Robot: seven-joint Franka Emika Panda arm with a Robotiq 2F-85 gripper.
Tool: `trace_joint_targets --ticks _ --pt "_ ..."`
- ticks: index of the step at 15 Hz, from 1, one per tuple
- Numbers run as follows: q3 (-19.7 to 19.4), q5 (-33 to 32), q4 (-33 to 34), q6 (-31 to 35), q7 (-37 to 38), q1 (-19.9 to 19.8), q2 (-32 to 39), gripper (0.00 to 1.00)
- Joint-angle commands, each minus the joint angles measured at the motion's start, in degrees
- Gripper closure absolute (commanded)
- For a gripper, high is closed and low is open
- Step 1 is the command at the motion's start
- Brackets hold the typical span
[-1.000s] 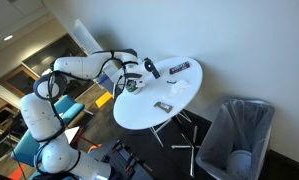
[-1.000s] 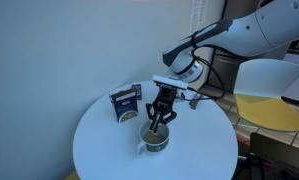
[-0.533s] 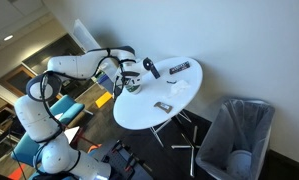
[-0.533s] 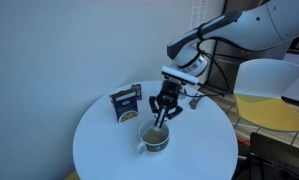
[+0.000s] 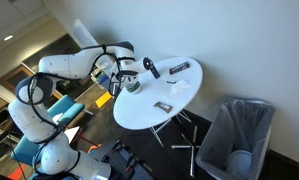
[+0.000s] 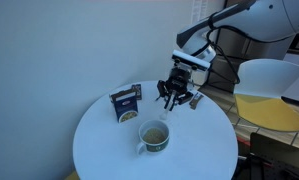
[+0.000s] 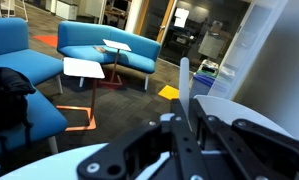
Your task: Pour the contents of the box into the cup, then mix it with the spoon
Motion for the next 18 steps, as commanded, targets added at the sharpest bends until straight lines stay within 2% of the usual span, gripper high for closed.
trace_joint_targets --ticks 1,9,18 --pt "-2.06 0.25 -3.95 7.64 6.02 0.68 -5.59 0.97" --pt "-3.28 -6.43 -3.64 24.45 24.65 0.45 -9.53 0.97" --pt "-2.89 -17.41 -1.74 37.29 49.52 1.05 -5.95 0.97"
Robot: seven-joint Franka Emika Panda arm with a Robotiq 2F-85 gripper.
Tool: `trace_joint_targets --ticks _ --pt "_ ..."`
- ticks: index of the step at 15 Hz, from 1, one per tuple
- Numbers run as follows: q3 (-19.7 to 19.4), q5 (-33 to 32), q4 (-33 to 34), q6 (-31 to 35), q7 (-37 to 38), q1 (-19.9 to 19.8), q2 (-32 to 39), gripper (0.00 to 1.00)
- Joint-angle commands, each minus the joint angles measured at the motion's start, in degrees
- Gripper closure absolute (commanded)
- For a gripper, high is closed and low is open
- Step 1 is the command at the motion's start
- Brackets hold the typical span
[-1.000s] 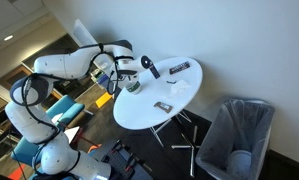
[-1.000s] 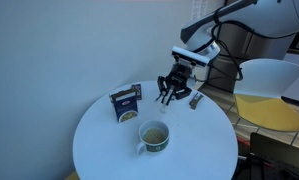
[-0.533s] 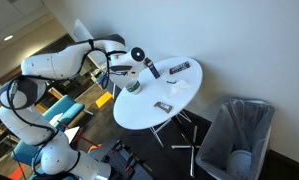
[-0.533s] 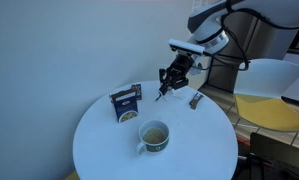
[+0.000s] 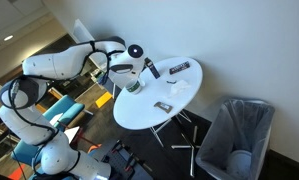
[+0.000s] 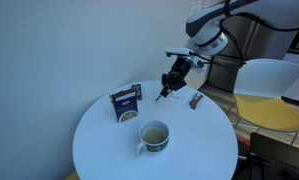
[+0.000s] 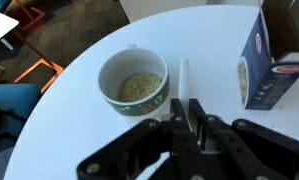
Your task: Pour the contents of the box into the cup, then mix it with the spoon
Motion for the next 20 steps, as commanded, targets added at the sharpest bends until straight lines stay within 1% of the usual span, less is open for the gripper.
trace_joint_targets --ticks 1,4,9,12,15,16,17,18,20 --pt "0.32 -4.91 0.32 5.81 10.82 1.24 1.23 0.97" --pt "0.84 -9.39 0.83 7.23 19.09 1.97 3.11 0.97" --pt "1.69 -14.68 1.31 7.24 28.49 2.97 5.24 0.97" --pt "1.83 -17.78 1.71 7.51 32.53 3.45 5.86 0.97" --pt "2.27 -19.77 1.98 7.85 34.69 3.46 6.05 0.97" --pt "2.43 -20.18 1.97 8.04 34.87 3.46 5.95 0.63" --pt "2.58 -20.53 2.00 8.27 35.17 3.50 5.90 0.62" --pt "2.73 -20.82 2.10 8.37 35.17 3.48 5.93 0.56" --pt "3.06 -21.12 2.32 8.76 35.22 3.45 5.93 0.42"
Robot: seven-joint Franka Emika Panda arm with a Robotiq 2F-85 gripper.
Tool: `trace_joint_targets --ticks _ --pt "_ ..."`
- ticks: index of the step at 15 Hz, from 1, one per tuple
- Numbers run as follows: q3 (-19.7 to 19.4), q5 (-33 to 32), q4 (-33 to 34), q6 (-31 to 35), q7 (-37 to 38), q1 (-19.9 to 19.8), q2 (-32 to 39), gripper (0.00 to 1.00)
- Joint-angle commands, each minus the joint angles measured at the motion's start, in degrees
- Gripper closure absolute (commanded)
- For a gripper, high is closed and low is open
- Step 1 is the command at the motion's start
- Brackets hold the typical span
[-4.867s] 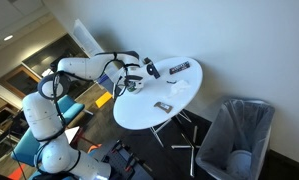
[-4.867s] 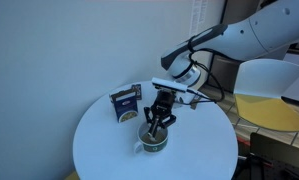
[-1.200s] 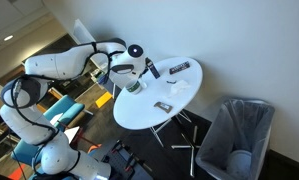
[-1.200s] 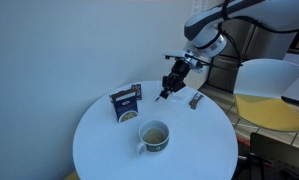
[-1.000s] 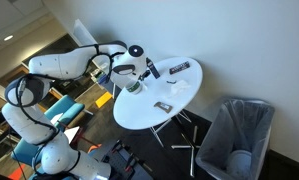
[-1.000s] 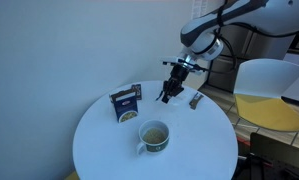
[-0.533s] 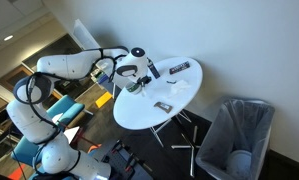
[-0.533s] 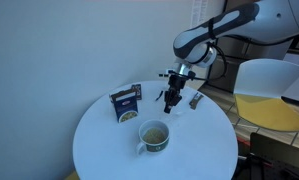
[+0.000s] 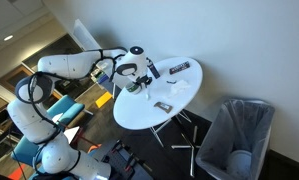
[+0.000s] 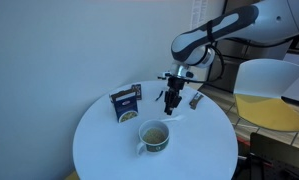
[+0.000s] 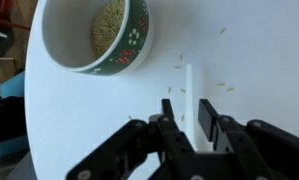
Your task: Pour the contents of the box into the cup, then mix it with the spoon
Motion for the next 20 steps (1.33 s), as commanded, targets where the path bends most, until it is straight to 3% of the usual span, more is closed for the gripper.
trace_joint_targets --ticks 1,6,16,20 --pt "1.07 -0.87 1.10 1.34 1.54 -0.08 -0.02 0.33" --pt "1.54 -1.52 -1.99 4.67 -0.80 0.44 -6.00 0.01" --pt "3.14 -8.51 -8.57 8.26 1.37 0.27 -23.81 0.00" --pt "3.07 -7.53 -6.91 5.79 0.23 -0.23 -23.55 0.00"
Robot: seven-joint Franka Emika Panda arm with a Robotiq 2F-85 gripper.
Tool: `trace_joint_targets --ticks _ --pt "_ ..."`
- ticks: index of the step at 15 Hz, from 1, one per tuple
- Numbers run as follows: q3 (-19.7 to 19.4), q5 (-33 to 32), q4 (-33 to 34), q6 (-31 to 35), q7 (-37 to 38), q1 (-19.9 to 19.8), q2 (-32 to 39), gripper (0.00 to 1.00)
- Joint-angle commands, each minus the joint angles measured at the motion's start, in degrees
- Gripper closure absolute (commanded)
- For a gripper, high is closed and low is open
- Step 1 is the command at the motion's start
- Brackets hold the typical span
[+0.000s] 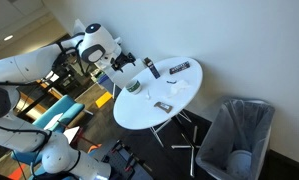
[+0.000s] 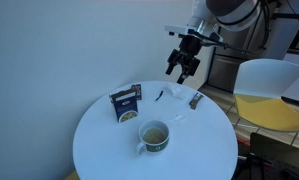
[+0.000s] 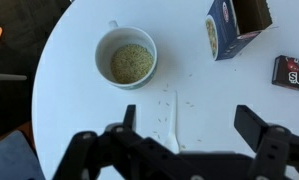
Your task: Pour the contents of the box into the cup, then mix it with the spoon
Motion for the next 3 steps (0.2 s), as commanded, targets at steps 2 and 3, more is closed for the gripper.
trace_joint_targets --ticks 2,3 --pt "0.70 0.05 -0.69 -0.19 -0.02 -0.71 -0.86 0.00" --pt "0.70 0.05 -0.86 -0.17 -0.03 -0.71 -0.89 0.00"
